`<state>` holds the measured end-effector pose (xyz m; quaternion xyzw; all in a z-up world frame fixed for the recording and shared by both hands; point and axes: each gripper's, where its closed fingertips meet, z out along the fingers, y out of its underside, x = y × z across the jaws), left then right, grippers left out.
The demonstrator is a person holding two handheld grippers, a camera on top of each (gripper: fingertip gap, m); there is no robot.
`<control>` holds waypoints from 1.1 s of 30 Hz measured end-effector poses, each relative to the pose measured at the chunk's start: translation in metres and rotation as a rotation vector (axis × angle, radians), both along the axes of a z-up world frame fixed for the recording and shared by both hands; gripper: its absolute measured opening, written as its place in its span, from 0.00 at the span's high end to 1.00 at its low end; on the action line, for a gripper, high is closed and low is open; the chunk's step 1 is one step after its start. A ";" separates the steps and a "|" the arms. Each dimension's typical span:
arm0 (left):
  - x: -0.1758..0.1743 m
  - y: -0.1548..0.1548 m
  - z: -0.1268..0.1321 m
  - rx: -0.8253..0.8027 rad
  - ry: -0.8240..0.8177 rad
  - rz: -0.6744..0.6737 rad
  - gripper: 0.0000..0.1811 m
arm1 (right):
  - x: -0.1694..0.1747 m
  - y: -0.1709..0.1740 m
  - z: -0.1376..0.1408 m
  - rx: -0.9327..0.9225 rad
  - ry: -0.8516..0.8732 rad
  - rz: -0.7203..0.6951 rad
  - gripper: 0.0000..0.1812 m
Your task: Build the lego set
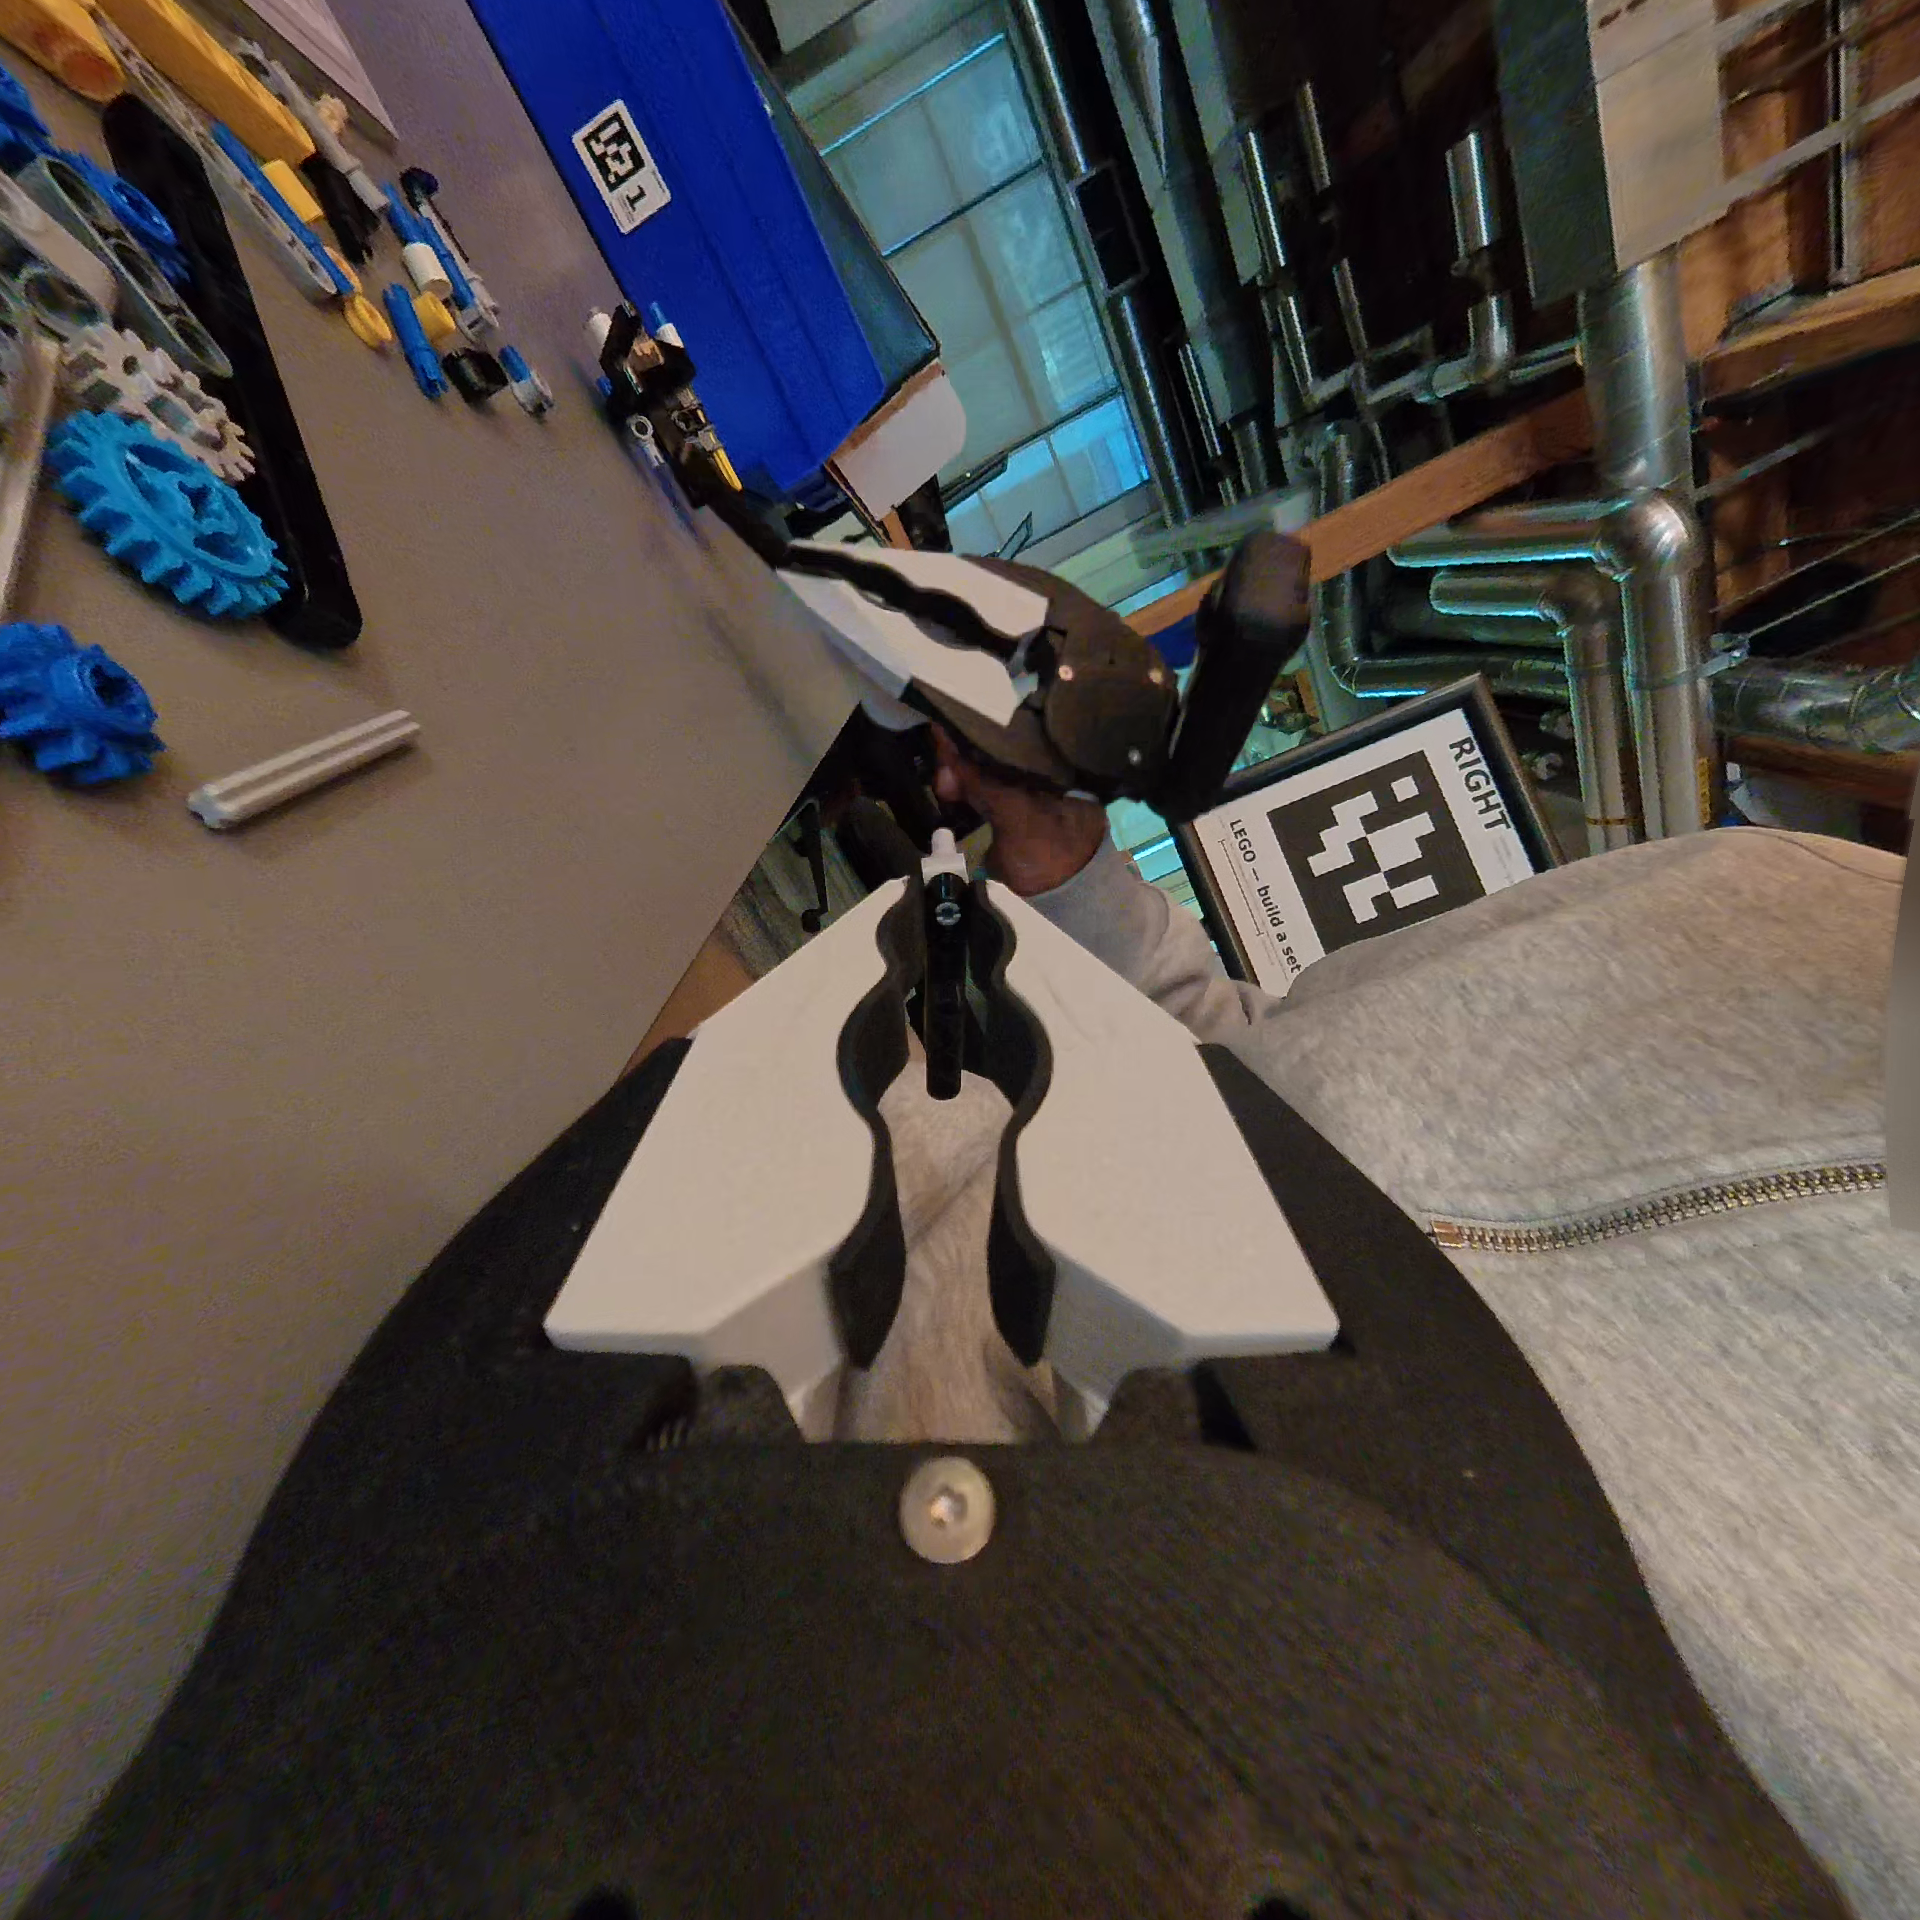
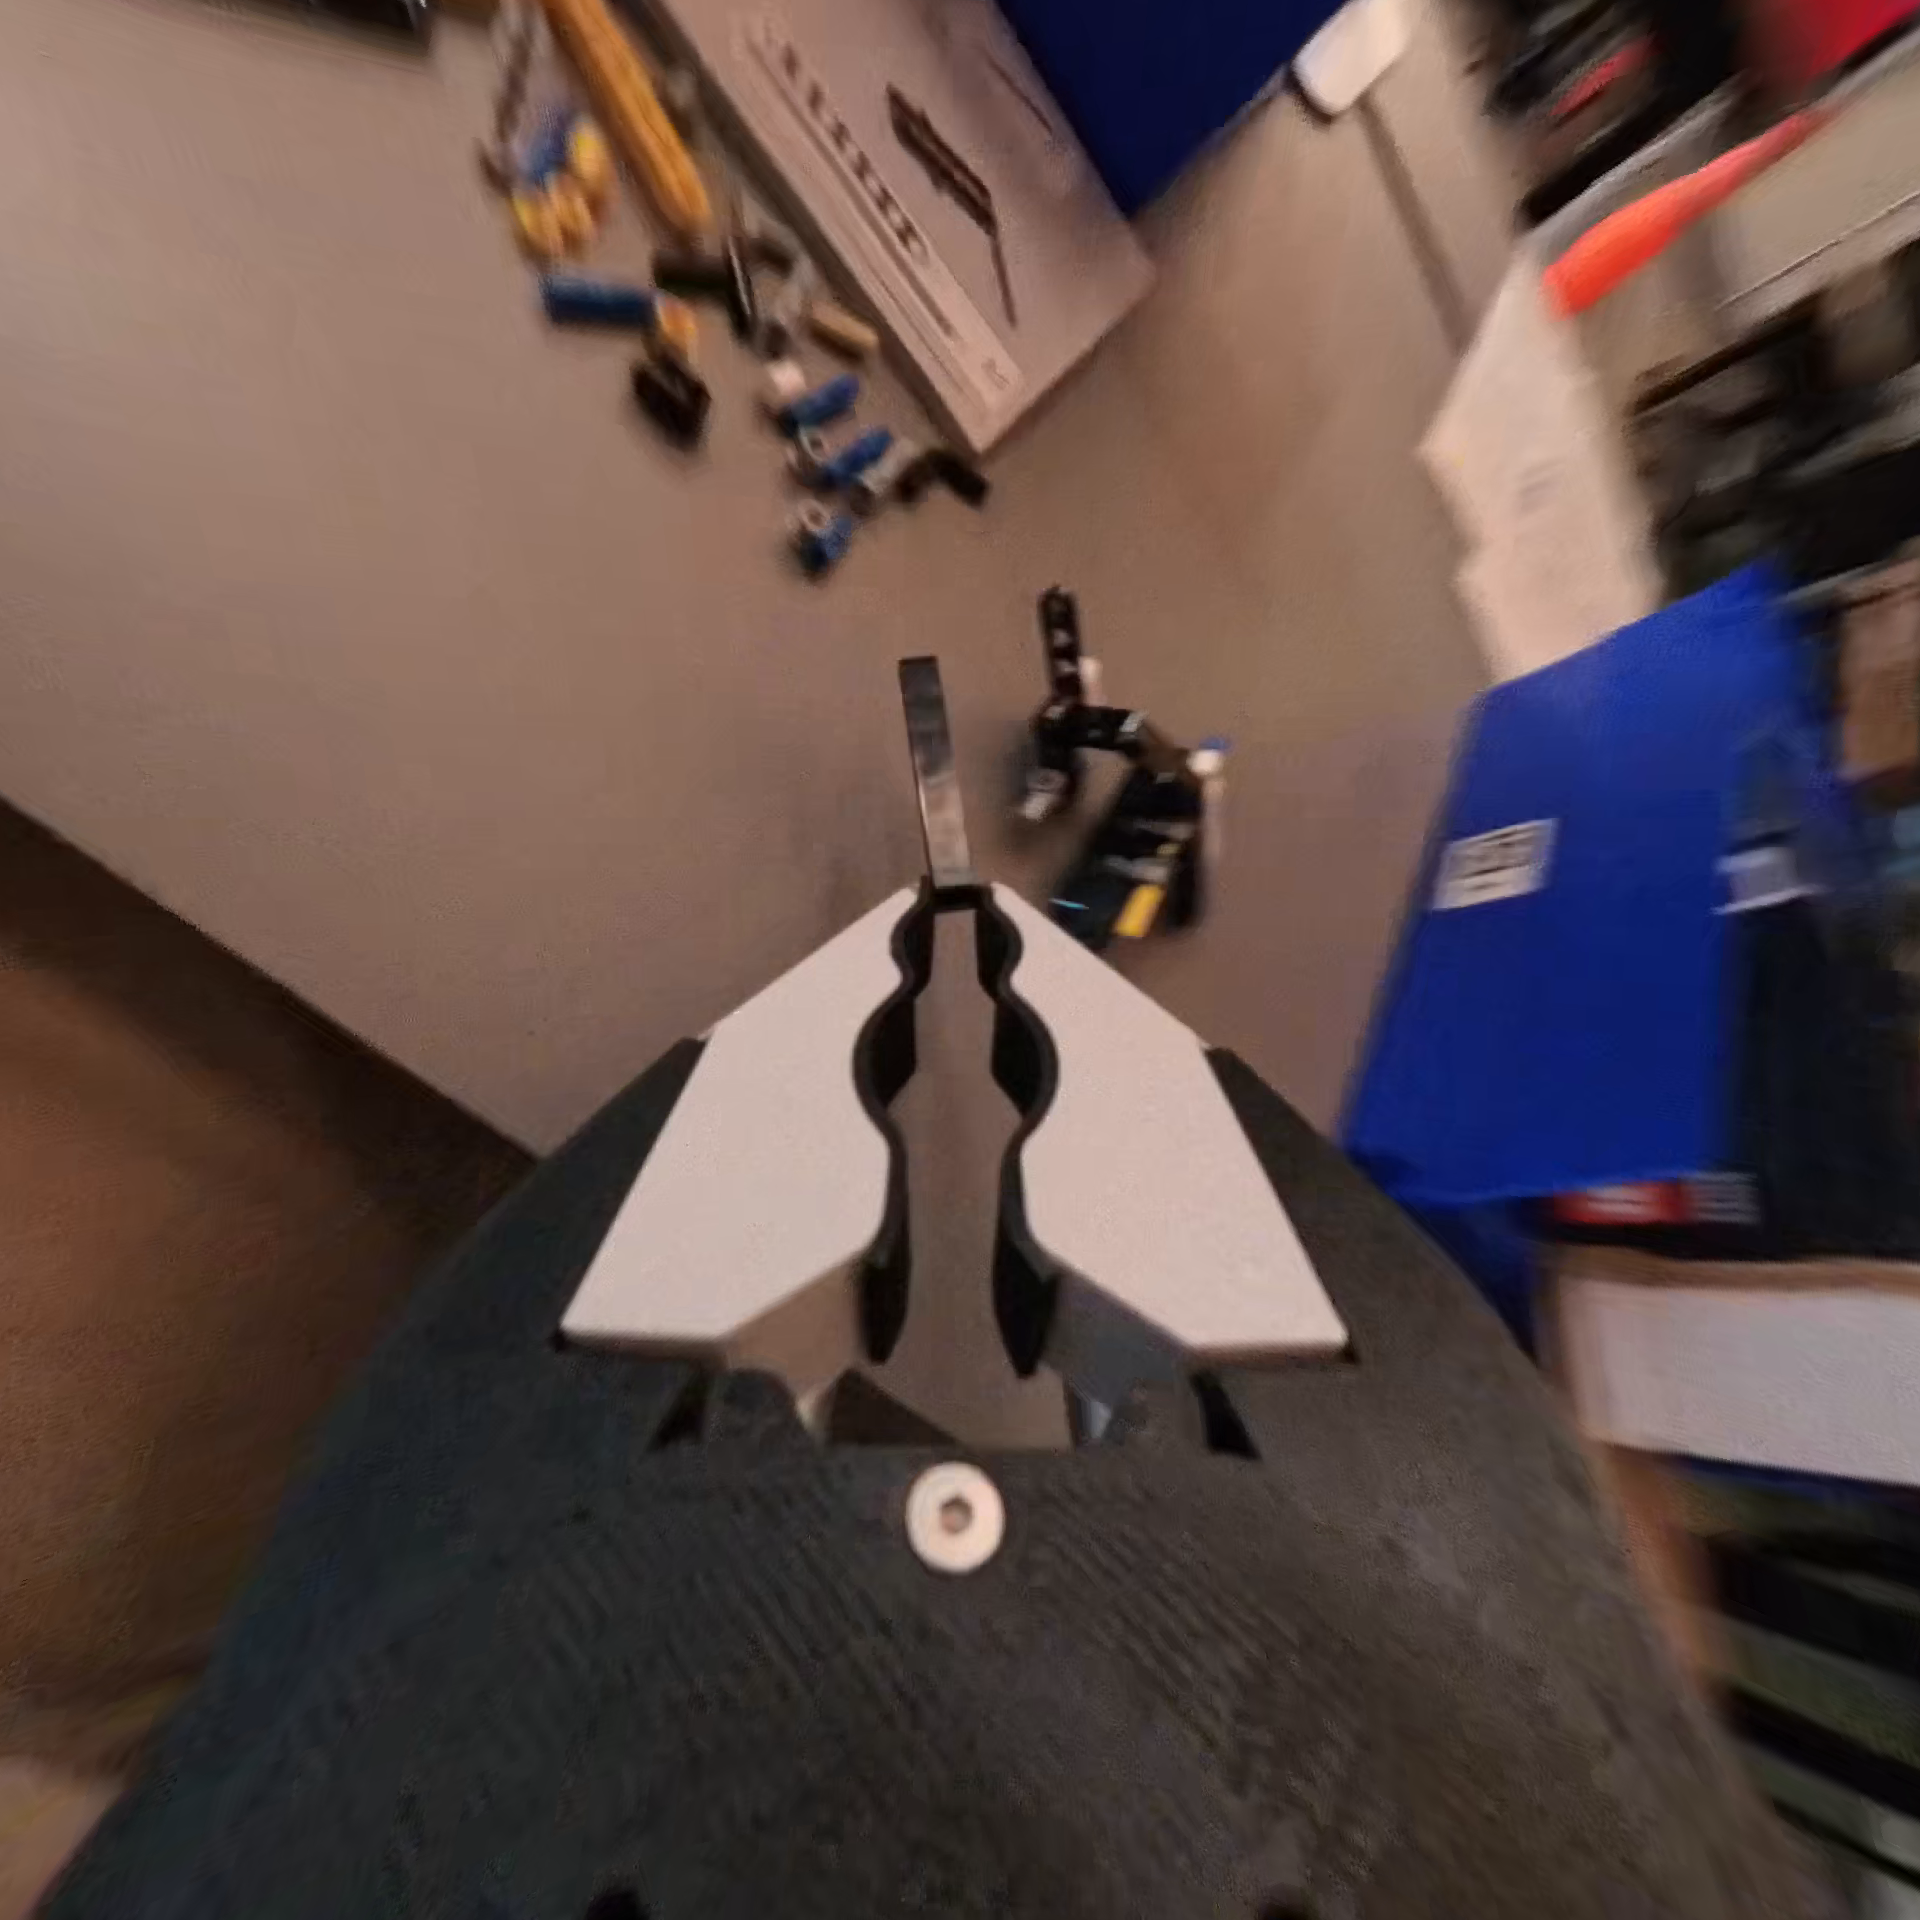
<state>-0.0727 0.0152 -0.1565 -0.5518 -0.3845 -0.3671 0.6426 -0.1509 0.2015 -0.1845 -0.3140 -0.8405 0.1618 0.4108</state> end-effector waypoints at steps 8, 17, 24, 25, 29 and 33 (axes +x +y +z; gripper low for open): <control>-0.001 -0.001 0.000 -0.002 0.000 0.005 0.97 | 0.005 -0.011 -0.007 0.551 0.099 0.147 0.97; 0.001 0.000 0.000 0.000 -0.005 -0.006 0.97 | 0.027 -0.021 -0.025 0.641 0.030 0.258 0.96; 0.001 0.000 0.000 0.001 -0.007 -0.007 0.97 | 0.039 -0.029 -0.030 0.566 -0.025 0.299 0.95; 0.001 0.000 0.000 0.002 -0.009 -0.008 0.97 | 0.041 -0.030 -0.030 0.530 -0.036 0.296 0.95; 0.002 0.000 0.000 0.007 -0.015 -0.011 0.97 | 0.037 -0.032 -0.023 0.294 -0.081 0.236 0.90; 0.002 0.000 0.000 0.011 -0.019 -0.014 0.97 | 0.025 -0.038 -0.022 -0.157 -0.244 0.126 0.86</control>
